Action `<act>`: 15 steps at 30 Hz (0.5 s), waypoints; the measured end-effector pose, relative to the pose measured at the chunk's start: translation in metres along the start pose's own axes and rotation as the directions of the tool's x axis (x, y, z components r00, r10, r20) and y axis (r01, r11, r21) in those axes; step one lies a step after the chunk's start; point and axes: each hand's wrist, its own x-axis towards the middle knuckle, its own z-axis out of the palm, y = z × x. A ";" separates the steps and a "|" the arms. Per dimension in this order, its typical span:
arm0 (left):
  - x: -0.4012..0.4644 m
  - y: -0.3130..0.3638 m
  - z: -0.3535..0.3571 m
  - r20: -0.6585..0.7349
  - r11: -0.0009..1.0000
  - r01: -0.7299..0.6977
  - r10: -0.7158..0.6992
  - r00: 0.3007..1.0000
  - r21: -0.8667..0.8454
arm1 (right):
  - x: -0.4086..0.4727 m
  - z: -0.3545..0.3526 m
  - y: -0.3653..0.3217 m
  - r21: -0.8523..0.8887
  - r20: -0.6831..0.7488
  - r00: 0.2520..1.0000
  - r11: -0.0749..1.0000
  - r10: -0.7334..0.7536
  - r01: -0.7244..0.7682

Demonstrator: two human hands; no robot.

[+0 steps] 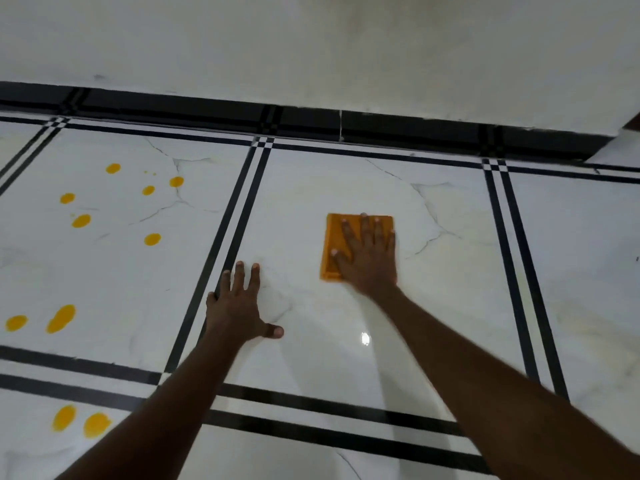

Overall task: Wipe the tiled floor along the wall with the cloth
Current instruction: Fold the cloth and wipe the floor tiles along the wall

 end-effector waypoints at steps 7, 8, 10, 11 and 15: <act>-0.002 0.023 -0.007 0.039 0.999 0.027 -0.026 0.999 -0.032 | -0.115 -0.019 0.001 0.072 -0.089 0.941 0.944 0.328 -0.322; -0.003 0.022 -0.006 0.040 0.999 0.023 -0.021 0.999 -0.047 | -0.115 -0.014 -0.026 0.056 -0.069 0.983 0.984 0.171 -0.167; -0.005 0.014 -0.002 0.024 0.999 -0.026 0.027 0.999 -0.036 | -0.077 -0.006 -0.051 0.053 -0.003 0.997 0.996 -0.072 0.072; -0.008 0.009 0.002 0.008 0.998 -0.057 0.057 0.998 -0.030 | -0.051 -0.005 -0.049 0.056 0.027 0.995 0.994 -0.101 0.099; -0.028 -0.019 0.019 -0.063 0.994 -0.109 0.107 0.992 -0.029 | -0.023 -0.002 0.027 0.009 -0.068 0.982 0.984 0.178 -0.178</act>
